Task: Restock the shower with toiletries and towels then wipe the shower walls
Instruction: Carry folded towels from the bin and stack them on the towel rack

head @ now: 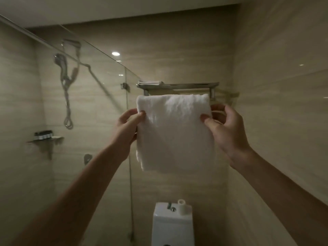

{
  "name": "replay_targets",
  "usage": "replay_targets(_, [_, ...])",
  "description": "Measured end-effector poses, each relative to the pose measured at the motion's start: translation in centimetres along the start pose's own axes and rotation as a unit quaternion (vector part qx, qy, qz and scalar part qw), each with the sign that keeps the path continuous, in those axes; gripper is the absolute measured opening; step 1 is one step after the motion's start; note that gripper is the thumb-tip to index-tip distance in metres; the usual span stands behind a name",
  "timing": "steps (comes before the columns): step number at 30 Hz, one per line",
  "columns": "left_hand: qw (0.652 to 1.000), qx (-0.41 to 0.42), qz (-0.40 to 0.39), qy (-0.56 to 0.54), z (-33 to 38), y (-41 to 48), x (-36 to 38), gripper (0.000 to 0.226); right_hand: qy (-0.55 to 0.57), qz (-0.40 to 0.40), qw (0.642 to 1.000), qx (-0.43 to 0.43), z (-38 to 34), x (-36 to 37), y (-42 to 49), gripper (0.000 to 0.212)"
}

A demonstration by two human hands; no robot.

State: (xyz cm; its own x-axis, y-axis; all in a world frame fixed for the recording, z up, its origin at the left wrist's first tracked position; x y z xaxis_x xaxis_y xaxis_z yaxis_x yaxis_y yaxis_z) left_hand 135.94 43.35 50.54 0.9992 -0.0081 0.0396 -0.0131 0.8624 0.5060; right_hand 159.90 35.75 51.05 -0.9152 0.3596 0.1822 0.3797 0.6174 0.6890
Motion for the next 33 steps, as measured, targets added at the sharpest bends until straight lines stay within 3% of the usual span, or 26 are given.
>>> replay_targets(10, [0.996, 0.031, 0.052, 0.067, -1.3, 11.6, -8.2, 0.028, 0.059, -0.049, 0.997, -0.021, 8.2, 12.5, 9.7, 0.016])
replay_targets(18, [0.990, 0.049, 0.100, 0.087, -5.3, 23.5, -13.4, 0.019, 0.019, -0.058, 0.997, -0.046, 11.8, 21.2, 15.2, 0.019])
replay_targets(22, [0.990, 0.071, 0.079, 0.091, -6.3, 28.9, -13.8, 0.012, -0.015, -0.067, 0.995, -0.069, 12.6, 23.6, 18.3, 0.020])
replay_targets(27, [0.984, 0.101, 0.049, 0.140, -7.5, 34.1, -12.9, 0.023, -0.050, -0.041, 0.995, -0.077, 13.8, 25.5, 22.8, 0.022])
replay_targets(31, [0.981, 0.129, 0.005, 0.147, -7.2, 36.5, -11.8, 0.016, -0.055, -0.023, 0.995, -0.077, 15.3, 26.4, 26.4, 0.022])
replay_targets(33, [0.979, 0.139, -0.024, 0.147, -7.1, 37.3, -11.1, 0.026, -0.049, -0.018, 0.996, -0.075, 16.1, 26.6, 28.2, 0.022])
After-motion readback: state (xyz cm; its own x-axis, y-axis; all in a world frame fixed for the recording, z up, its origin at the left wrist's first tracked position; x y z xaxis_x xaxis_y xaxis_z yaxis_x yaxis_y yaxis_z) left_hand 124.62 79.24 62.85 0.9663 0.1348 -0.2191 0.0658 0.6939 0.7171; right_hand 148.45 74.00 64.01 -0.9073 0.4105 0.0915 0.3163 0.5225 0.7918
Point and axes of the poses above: each hand's wrist, its own y-axis towards the middle knuckle, its own x-axis out of the palm, z = x × y, the point moved 1 cm from there along y, towards the middle knuckle, and after that the axes turned 9 degrees about y, right-handed, at the moved point
